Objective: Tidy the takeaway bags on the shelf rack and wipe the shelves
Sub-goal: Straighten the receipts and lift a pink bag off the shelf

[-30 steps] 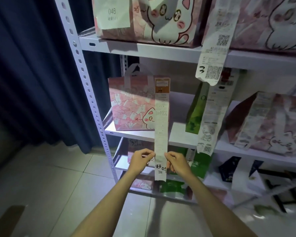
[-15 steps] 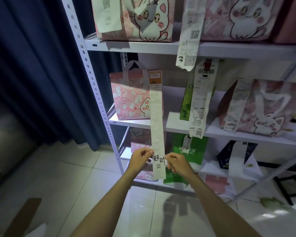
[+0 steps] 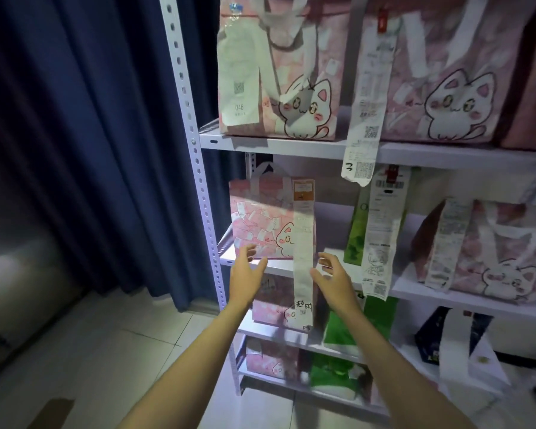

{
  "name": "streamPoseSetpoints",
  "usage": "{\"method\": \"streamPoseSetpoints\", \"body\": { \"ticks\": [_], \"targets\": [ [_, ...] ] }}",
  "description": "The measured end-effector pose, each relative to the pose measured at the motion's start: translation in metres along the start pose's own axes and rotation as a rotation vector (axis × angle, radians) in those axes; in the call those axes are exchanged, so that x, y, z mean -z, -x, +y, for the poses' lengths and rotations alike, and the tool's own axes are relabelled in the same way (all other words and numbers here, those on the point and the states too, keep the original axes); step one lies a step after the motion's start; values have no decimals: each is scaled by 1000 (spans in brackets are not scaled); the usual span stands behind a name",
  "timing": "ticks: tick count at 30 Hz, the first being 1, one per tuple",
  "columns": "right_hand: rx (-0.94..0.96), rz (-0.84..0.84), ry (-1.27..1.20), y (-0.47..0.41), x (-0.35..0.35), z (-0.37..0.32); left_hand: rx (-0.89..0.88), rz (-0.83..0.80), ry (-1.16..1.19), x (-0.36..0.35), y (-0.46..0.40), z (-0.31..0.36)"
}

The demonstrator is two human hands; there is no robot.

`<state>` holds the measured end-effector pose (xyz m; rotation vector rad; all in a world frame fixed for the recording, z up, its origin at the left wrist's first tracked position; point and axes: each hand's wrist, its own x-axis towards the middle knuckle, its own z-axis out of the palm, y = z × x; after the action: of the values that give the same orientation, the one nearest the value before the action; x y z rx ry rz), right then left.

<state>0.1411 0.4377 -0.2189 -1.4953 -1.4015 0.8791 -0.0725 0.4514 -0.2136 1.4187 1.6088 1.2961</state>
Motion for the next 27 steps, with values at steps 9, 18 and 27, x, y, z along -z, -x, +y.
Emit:
{"method": "streamPoseSetpoints", "body": {
  "ticks": [9,18,27],
  "targets": [
    [22,118,131,-61,-29,-14,-120,75,-88,12,-62,-5],
    [41,137,69,-80,-49,-10,-79,-44,66,15,-88,-11],
    [65,270,-85,-58,-51,-19,-171,-12,255,20,-77,-15]
  ]
}}
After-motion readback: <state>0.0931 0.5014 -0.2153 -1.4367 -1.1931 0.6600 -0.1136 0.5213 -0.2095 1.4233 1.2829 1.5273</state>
